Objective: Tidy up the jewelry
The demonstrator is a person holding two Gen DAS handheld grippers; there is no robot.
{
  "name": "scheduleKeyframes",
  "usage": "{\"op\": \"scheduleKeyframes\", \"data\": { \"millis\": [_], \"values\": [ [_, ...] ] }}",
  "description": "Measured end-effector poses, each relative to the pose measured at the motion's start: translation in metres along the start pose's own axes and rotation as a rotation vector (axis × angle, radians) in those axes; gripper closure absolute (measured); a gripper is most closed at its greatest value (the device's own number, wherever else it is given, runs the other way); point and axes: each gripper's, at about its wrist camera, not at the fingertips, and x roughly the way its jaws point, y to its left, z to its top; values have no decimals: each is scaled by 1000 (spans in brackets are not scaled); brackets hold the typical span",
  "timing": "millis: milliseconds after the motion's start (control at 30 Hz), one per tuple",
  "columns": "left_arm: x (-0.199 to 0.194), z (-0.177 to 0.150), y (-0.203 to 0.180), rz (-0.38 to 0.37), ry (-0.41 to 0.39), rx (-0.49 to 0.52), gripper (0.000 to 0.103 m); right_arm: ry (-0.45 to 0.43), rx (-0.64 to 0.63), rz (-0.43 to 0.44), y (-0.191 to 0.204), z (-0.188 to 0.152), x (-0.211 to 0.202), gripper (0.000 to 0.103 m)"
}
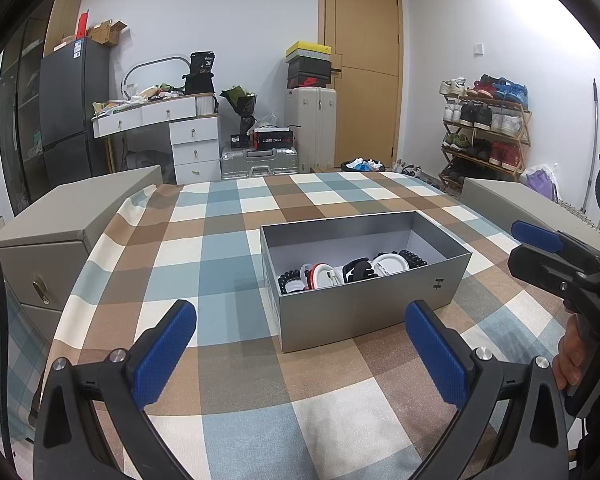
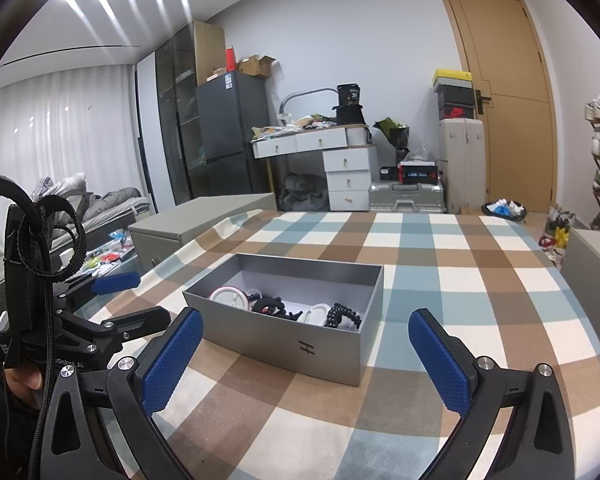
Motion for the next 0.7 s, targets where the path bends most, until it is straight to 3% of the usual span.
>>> {"op": "scheduleKeyframes", "data": {
  "millis": [700],
  "values": [
    [-2,0,1,12,-12,-15,1,2,-1,1,0,0,0,0]
  ]
}}
